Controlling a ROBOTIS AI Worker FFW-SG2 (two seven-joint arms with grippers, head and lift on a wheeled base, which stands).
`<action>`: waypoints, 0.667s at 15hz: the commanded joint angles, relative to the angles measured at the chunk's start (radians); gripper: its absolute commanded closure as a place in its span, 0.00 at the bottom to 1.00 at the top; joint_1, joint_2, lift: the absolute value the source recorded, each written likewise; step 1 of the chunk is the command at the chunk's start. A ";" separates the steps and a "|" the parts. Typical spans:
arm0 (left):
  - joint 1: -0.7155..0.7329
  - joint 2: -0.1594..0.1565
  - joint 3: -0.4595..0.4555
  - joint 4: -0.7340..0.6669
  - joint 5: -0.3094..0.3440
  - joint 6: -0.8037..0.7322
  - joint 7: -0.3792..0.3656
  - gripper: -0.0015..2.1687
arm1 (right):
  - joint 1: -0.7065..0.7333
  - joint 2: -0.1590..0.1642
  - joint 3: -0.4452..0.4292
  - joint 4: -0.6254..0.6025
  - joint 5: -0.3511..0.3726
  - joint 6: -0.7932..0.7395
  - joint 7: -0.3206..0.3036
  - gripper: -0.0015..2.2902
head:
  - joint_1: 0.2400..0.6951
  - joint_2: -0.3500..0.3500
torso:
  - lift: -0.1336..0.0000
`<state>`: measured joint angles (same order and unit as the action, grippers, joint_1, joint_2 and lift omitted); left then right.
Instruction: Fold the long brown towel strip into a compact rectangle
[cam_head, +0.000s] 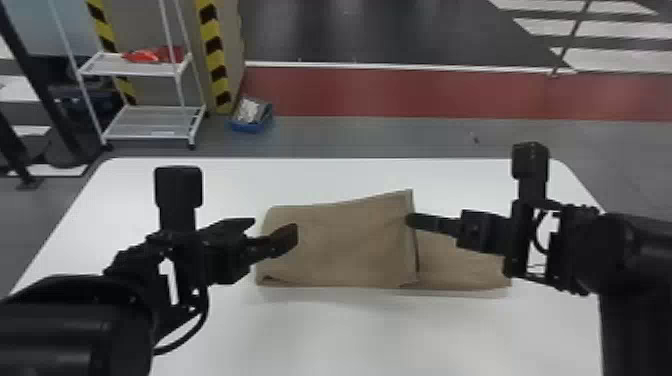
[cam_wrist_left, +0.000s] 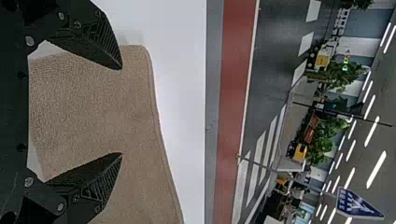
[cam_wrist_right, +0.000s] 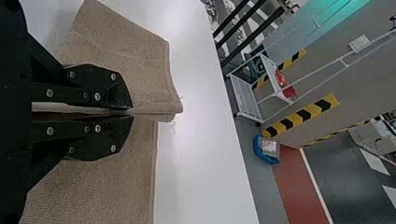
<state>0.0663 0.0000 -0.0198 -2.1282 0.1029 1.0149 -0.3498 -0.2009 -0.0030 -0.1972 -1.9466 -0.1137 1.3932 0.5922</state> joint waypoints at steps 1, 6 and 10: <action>0.003 -0.003 -0.005 -0.001 -0.002 0.003 0.000 0.12 | 0.014 0.004 -0.015 0.052 0.034 -0.013 -0.005 0.45 | 1.00 0.43 | 0.07; 0.003 -0.003 -0.019 0.001 -0.005 0.003 0.000 0.12 | -0.014 0.004 -0.100 0.040 0.016 0.030 -0.018 0.45 | 1.00 0.36 | 0.07; 0.003 -0.003 -0.022 0.001 -0.008 0.003 0.000 0.12 | -0.026 0.004 -0.157 0.026 -0.020 0.097 -0.028 0.45 | 1.00 0.34 | 0.07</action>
<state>0.0690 0.0000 -0.0381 -2.1277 0.0964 1.0179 -0.3492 -0.2310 -0.0031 -0.3463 -1.9282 -0.1328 1.4766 0.5634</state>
